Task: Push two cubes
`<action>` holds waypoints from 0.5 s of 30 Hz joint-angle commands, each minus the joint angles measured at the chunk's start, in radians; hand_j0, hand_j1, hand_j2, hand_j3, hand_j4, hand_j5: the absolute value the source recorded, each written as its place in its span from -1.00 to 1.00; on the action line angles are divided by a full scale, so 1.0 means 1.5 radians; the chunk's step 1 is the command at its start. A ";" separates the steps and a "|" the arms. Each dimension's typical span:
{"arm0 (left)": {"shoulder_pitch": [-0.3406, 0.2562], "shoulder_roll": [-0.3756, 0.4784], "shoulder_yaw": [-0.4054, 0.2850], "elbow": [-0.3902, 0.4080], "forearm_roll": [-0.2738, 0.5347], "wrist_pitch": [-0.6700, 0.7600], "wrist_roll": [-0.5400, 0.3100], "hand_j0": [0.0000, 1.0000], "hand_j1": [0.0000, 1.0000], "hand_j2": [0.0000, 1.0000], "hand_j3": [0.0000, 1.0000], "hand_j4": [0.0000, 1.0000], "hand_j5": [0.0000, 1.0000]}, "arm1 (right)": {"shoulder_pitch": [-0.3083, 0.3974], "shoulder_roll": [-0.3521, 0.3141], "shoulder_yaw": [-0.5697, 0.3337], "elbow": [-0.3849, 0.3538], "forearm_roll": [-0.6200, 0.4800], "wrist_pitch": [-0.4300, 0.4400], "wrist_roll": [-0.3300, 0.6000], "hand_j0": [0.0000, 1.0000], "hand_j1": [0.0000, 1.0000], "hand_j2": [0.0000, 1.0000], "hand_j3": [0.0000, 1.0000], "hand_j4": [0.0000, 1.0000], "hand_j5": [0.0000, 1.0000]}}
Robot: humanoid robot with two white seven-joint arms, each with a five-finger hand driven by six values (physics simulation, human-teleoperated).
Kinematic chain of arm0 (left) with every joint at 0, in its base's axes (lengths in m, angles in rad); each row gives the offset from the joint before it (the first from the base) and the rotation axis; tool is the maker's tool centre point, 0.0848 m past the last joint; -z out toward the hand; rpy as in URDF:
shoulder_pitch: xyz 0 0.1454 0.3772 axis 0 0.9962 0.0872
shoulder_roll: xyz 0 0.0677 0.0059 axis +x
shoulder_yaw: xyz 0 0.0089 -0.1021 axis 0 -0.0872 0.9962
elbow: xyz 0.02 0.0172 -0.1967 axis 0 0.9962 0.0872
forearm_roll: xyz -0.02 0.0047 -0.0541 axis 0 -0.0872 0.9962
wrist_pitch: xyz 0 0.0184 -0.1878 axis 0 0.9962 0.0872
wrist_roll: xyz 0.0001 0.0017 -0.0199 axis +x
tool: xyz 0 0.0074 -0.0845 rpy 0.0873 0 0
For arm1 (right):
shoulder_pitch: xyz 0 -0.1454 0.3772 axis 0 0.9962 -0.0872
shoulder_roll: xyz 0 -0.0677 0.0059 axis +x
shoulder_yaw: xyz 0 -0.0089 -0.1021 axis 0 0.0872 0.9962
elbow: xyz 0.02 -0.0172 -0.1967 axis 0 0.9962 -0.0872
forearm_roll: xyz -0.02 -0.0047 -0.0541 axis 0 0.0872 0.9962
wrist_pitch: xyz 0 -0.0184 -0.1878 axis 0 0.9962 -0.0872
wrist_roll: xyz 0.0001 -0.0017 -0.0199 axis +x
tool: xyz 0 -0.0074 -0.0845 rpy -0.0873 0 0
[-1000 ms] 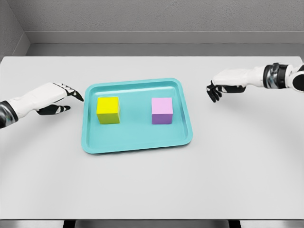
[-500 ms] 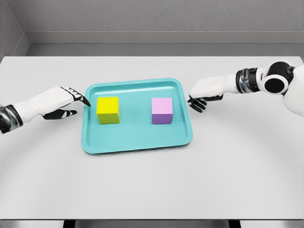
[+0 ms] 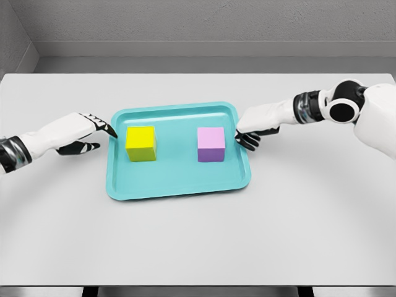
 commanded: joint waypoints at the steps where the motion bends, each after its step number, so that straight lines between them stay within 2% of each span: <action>1: -0.001 -0.004 0.000 0.004 0.004 0.001 0.000 0.26 0.26 0.26 0.26 0.26 0.26 | 0.000 0.008 0.003 0.010 0.000 0.001 0.000 -0.80 -0.80 -0.80 -0.80 -0.80 -0.80; 15: -0.004 -0.015 -0.010 -0.008 0.008 0.001 -0.005 0.24 0.24 0.24 0.24 0.24 0.24 | -0.009 0.035 0.034 0.031 0.003 0.001 0.000 -0.80 -0.80 -0.80 -0.80 -0.80 -0.80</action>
